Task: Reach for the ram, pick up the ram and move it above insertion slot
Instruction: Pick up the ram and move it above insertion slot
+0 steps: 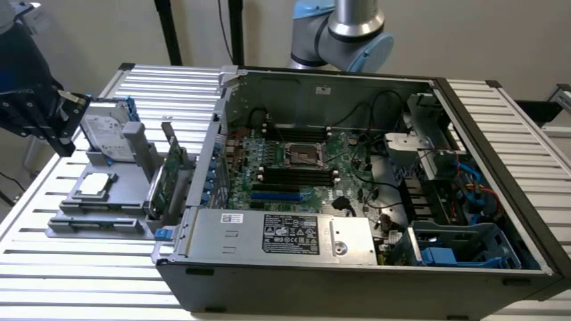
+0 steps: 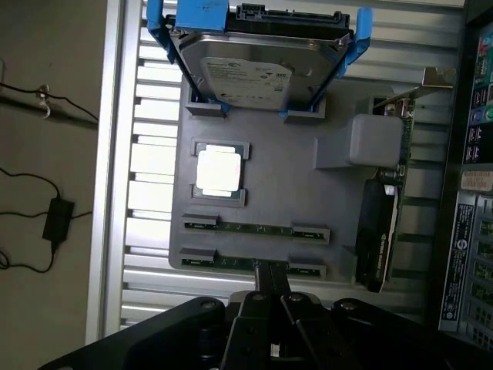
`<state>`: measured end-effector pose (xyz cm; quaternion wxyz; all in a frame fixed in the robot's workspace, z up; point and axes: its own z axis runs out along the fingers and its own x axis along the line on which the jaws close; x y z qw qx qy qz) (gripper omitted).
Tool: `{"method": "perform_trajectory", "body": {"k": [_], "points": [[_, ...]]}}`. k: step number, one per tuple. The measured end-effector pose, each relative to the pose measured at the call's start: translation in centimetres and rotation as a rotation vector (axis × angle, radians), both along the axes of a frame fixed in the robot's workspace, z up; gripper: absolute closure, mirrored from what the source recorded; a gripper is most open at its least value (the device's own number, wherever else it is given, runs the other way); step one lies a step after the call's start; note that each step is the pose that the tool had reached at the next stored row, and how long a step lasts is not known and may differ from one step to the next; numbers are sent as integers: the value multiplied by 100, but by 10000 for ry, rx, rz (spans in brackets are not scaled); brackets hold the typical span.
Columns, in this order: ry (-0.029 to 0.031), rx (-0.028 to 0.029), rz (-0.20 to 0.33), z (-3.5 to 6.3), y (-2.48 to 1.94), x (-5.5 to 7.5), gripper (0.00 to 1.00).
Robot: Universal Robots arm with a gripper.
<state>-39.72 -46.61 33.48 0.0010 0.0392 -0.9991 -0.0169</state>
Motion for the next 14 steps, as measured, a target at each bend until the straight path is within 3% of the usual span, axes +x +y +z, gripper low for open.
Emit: {"method": "perform_trajectory", "body": {"k": [4,14], "points": [[1,-1,183,1,-2,0,89],[0,0,1998,0,-2,0,89]]}}
